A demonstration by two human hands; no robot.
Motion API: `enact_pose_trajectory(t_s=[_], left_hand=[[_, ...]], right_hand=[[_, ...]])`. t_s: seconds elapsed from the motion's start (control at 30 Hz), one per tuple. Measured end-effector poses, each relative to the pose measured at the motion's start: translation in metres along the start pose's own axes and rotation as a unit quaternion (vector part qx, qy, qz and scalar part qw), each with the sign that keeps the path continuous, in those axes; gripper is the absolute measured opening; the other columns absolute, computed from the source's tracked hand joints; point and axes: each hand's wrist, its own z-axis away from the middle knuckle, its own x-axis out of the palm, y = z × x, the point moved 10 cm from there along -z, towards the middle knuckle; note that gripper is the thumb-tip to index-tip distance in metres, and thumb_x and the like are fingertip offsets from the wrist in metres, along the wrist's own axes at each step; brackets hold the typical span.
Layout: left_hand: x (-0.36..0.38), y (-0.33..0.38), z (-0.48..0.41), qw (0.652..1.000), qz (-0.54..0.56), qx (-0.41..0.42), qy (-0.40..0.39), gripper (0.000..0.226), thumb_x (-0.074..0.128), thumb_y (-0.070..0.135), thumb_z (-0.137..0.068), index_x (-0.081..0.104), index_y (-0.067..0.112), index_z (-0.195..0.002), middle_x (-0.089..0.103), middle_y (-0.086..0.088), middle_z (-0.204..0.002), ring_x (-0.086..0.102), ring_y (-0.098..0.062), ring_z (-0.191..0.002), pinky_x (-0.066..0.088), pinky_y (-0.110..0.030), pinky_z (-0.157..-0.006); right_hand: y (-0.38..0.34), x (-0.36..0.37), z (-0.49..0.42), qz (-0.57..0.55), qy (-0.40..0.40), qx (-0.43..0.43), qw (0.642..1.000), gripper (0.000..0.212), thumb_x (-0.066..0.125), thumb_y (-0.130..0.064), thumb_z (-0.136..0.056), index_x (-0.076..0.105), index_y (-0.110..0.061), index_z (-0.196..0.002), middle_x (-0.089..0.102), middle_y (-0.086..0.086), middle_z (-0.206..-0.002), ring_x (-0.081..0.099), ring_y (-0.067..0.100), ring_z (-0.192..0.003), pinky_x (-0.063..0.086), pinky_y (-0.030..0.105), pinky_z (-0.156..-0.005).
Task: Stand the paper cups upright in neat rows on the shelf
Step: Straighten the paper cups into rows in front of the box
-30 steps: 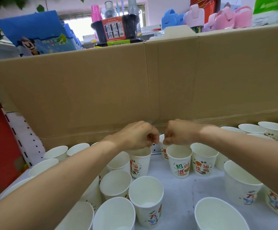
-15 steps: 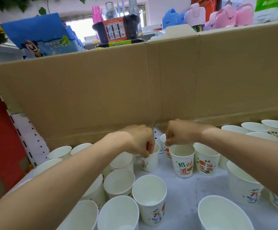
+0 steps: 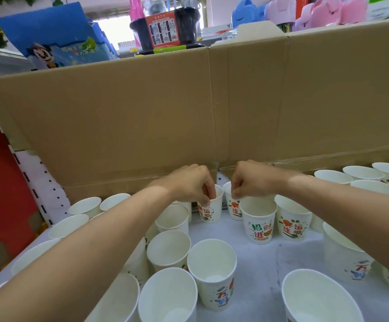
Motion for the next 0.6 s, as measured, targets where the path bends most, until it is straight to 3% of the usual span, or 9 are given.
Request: enact_pose_trajectory(t_s=[0.2,0.4,0.5,0.6], left_hand=[[0.0,0.001,-0.003,1.0,0.006,-0.01,0.029,0.02,0.081,0.029,-0.07,0.075,0.027,-0.09,0.064,0.017,-0.078,0.062,-0.007,-0.079,0.051,-0.029,-0.069],[-0.002,0.001,0.003,0.998,0.01,-0.013,0.058,0.02,0.08,0.035,-0.072,0.074,0.028,-0.09,0.059,0.018,-0.074,0.059,-0.009,-0.078,0.046,-0.028,-0.064],[0.002,-0.001,0.003,0.998,0.013,-0.019,0.055,0.024,0.079,0.038,-0.073,0.073,0.027,-0.094,0.061,0.015,-0.077,0.06,-0.011,-0.079,0.043,-0.027,-0.061],[-0.008,-0.002,0.009,0.995,0.046,-0.031,0.083,0.03,0.074,0.047,-0.077,0.071,0.029,-0.1,0.067,0.014,-0.09,0.063,-0.007,-0.086,0.052,-0.031,-0.077]], right_hand=[[-0.001,0.002,0.001,-0.004,-0.002,0.001,1.0,0.011,0.072,-0.027,-0.083,0.076,-0.017,-0.086,0.074,-0.002,-0.086,0.068,0.014,-0.08,0.058,0.04,-0.077],[-0.004,-0.011,0.018,-0.01,0.013,-0.017,1.0,0.016,0.066,-0.029,-0.088,0.076,-0.02,-0.098,0.071,-0.007,-0.094,0.064,0.011,-0.087,0.053,0.03,-0.077],[-0.005,-0.017,0.025,-0.002,0.02,-0.021,1.0,0.016,0.064,-0.029,-0.09,0.076,-0.022,-0.097,0.07,-0.009,-0.092,0.063,0.012,-0.088,0.053,0.033,-0.079],[-0.006,-0.025,0.037,-0.011,0.04,-0.023,0.999,0.014,0.063,-0.033,-0.09,0.074,-0.027,-0.094,0.066,-0.015,-0.085,0.063,0.012,-0.085,0.051,0.03,-0.074]])
